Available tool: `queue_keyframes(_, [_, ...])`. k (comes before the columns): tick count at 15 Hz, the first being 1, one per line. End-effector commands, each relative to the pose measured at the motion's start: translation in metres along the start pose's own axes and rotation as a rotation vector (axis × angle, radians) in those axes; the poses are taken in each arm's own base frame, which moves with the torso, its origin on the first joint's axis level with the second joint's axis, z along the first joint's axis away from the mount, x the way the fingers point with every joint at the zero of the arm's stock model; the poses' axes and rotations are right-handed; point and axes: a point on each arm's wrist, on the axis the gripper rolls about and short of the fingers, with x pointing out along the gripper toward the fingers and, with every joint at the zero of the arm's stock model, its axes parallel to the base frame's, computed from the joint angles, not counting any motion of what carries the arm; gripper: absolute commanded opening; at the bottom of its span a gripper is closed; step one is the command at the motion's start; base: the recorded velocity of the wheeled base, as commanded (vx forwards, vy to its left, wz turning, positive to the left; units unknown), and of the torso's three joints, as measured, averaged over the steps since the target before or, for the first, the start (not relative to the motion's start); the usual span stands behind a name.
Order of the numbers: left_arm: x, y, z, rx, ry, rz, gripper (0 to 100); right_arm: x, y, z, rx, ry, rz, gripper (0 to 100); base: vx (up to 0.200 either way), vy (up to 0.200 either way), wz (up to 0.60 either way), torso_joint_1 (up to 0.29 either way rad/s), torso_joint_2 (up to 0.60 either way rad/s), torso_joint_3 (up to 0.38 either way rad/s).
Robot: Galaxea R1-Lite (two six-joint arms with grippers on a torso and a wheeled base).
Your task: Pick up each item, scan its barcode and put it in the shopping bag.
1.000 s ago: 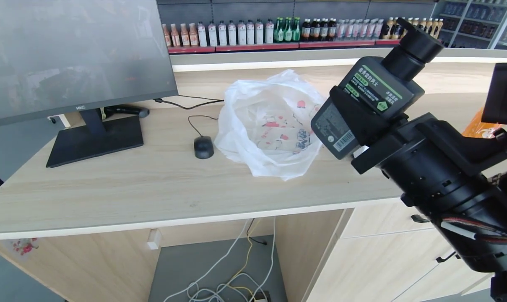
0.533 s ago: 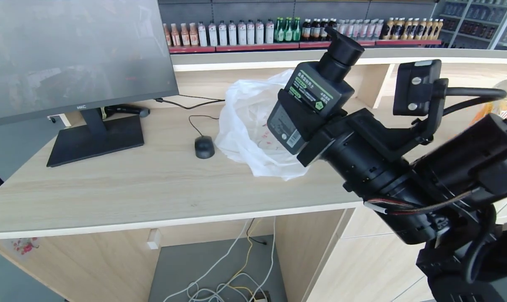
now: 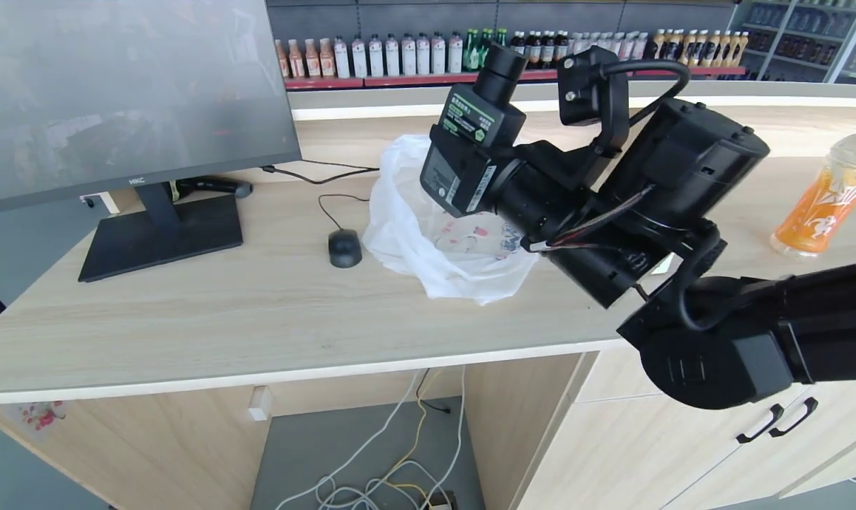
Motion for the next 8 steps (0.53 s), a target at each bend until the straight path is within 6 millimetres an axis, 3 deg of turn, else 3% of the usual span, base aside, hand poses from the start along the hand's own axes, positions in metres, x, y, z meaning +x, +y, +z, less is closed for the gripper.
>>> queue_keyframes(1, [0.000, 0.000, 0.000, 0.000, 0.000, 0.001, 100, 0.023, -0.034, -0.028, -0.010, 0.022, -0.073, 0, 0.000, 0.000, 0.00, 0.000, 0.00, 0.000])
queue_keyframes(4, [0.000, 0.000, 0.000, 0.000, 0.000, 0.001, 100, 0.043, -0.074, -0.045, -0.043, 0.052, -0.132, 0, 0.000, 0.000, 0.00, 0.000, 0.00, 0.000])
queue_keyframes(6, [0.000, 0.000, 0.000, 0.000, 0.000, 0.001, 100, 0.053, -0.090, -0.060, -0.057, 0.067, -0.160, 0, 0.000, 0.000, 0.00, 0.000, 0.00, 0.000])
queue_keyframes(8, [0.000, 0.000, 0.000, 0.000, 0.000, -0.001, 100, 0.063, -0.093, -0.070, -0.069, 0.091, -0.164, 0, 0.000, 0.000, 0.00, 0.000, 0.00, 0.000])
